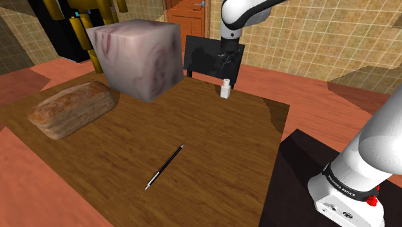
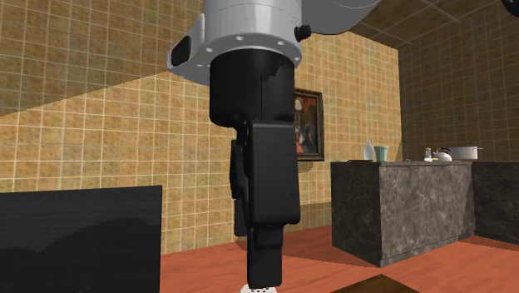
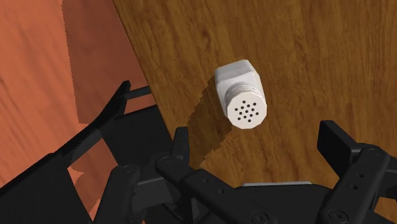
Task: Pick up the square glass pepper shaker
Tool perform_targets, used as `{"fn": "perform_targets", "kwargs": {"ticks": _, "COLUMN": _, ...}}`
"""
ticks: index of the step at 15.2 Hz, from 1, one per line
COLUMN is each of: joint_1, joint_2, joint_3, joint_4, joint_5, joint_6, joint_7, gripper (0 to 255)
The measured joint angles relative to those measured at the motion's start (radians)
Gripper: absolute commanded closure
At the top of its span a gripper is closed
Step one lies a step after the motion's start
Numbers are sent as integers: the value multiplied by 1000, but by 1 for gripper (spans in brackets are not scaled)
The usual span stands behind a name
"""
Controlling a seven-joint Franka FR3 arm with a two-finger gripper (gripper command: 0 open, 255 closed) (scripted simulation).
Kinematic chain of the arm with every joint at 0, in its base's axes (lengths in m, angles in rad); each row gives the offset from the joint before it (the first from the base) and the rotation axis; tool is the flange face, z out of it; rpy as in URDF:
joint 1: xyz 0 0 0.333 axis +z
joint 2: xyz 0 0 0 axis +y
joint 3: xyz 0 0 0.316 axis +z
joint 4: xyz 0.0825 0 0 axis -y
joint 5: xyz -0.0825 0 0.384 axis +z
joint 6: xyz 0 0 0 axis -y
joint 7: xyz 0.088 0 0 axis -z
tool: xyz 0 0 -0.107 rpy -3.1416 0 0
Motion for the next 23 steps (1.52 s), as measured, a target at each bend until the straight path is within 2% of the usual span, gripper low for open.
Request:
{"fn": "perform_targets", "kwargs": {"ticks": 7, "joint_1": 1, "joint_2": 43, "joint_3": 1, "joint_4": -42, "joint_5": -2, "joint_6": 85, "joint_7": 2, "gripper": 0}}
{"fn": "perform_targets", "kwargs": {"ticks": 8, "joint_1": 1, "joint_2": 46, "joint_3": 1, "joint_4": -43, "joint_5": -2, "joint_6": 89, "joint_7": 2, "gripper": 255}}
{"fn": "perform_targets", "kwargs": {"ticks": 18, "joint_1": 1, "joint_2": 48, "joint_3": 1, "joint_4": -44, "joint_5": -2, "joint_6": 94, "joint_7": 2, "gripper": 255}}
{"fn": "perform_targets", "kwargs": {"ticks": 23, "joint_1": 0, "joint_2": 24, "joint_3": 0, "joint_4": -22, "joint_5": 0, "joint_6": 47, "joint_7": 0, "gripper": 255}}
